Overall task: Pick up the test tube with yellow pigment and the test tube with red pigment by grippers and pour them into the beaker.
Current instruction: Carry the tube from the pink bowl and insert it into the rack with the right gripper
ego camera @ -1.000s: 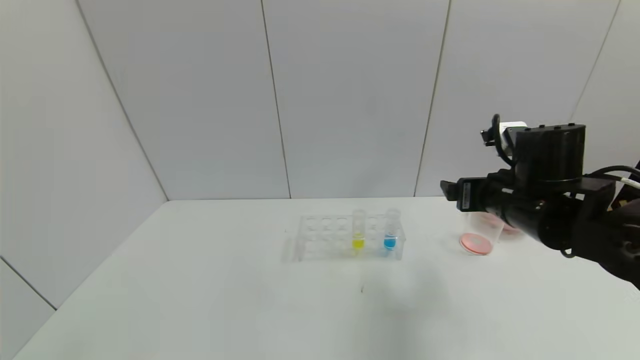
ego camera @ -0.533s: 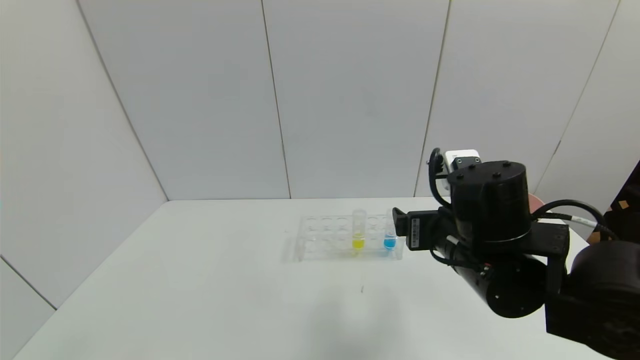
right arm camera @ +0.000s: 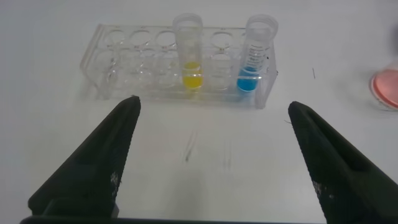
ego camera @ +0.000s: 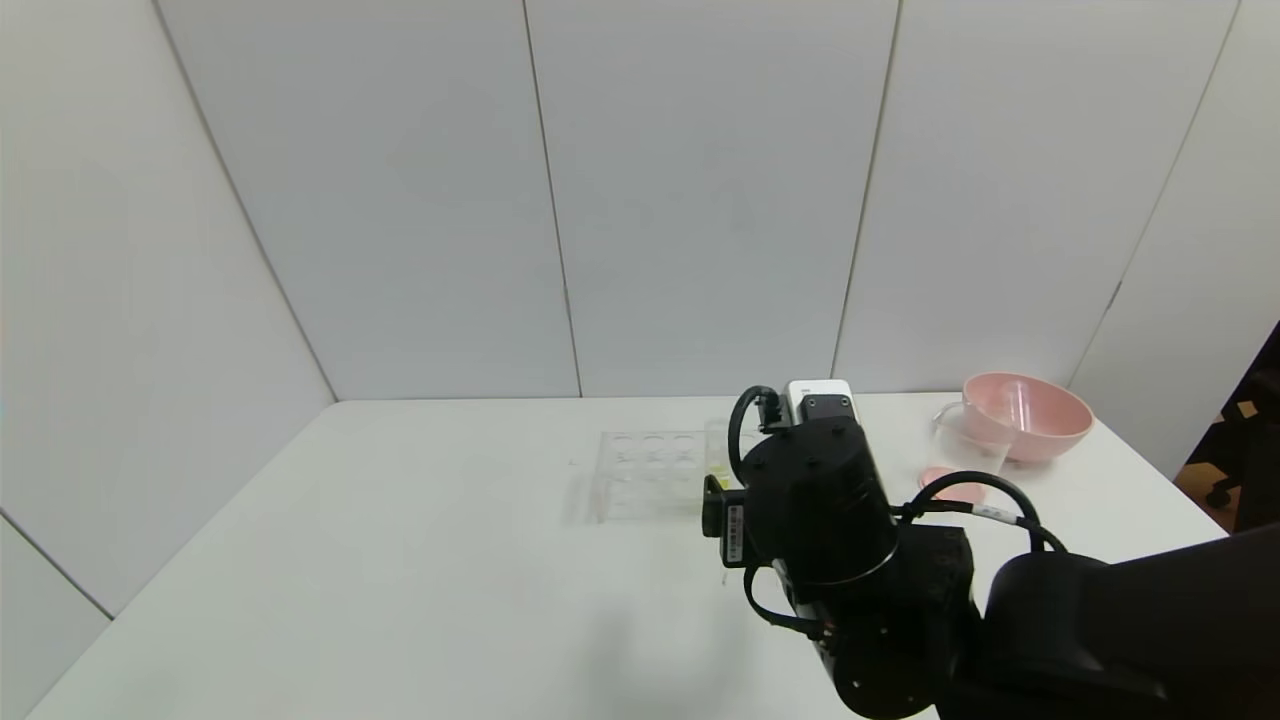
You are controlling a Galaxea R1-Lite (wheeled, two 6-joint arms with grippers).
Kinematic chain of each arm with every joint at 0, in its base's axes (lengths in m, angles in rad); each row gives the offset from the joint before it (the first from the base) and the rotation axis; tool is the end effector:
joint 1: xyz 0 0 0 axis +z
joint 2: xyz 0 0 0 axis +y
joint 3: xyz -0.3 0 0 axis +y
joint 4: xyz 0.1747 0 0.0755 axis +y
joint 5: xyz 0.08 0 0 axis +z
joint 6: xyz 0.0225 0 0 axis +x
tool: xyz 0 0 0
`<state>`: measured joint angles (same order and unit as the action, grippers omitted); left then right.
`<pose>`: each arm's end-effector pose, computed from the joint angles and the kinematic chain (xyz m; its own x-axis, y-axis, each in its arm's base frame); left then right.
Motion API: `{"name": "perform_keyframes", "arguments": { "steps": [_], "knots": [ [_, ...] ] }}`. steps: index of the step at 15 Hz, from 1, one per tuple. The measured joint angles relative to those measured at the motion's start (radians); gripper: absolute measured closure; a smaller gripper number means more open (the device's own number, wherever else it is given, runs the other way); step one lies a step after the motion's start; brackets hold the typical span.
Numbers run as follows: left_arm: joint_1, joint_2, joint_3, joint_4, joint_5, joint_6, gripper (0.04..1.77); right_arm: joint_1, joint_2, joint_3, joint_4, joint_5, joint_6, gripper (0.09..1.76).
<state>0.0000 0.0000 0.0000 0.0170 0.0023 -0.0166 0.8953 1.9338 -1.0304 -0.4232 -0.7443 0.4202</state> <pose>-0.0228 0.0001 0.0738 0.9999 0.0023 -0.0170 -0.0026 0.9999 -0.0166 0.2367 0.2711 0.1454 0.9366 0.0855 -0.3398 -0.0632 0.9951 0.0761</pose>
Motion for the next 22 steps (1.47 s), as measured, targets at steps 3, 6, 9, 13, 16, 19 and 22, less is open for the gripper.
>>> {"name": "perform_keyframes", "arguments": {
  "steps": [3, 6, 9, 13, 16, 19, 22],
  "knots": [
    [0.0, 0.0, 0.0, 0.0, 0.0, 0.0, 0.09, -0.001, 0.092, -0.056, -0.007, -0.006, 0.036, 0.15],
    [0.0, 0.0, 0.0, 0.0, 0.0, 0.0, 0.09, -0.022, 0.175, -0.124, -0.004, -0.002, 0.039, 0.15],
    [0.0, 0.0, 0.0, 0.0, 0.0, 0.0, 0.09, -0.049, 0.252, -0.207, -0.009, 0.001, 0.036, 0.14],
    [0.0, 0.0, 0.0, 0.0, 0.0, 0.0, 0.09, -0.094, 0.342, -0.33, -0.003, 0.003, 0.005, 0.14],
    [0.0, 0.0, 0.0, 0.0, 0.0, 0.0, 0.09, -0.119, 0.388, -0.41, -0.005, 0.01, -0.035, 0.14],
    [0.0, 0.0, 0.0, 0.0, 0.0, 0.0, 0.09, -0.146, 0.424, -0.464, -0.011, 0.061, -0.069, 0.14],
    [0.0, 0.0, 0.0, 0.0, 0.0, 0.0, 0.09, -0.169, 0.457, -0.5, -0.015, 0.075, -0.089, 0.14]
  ]
}}
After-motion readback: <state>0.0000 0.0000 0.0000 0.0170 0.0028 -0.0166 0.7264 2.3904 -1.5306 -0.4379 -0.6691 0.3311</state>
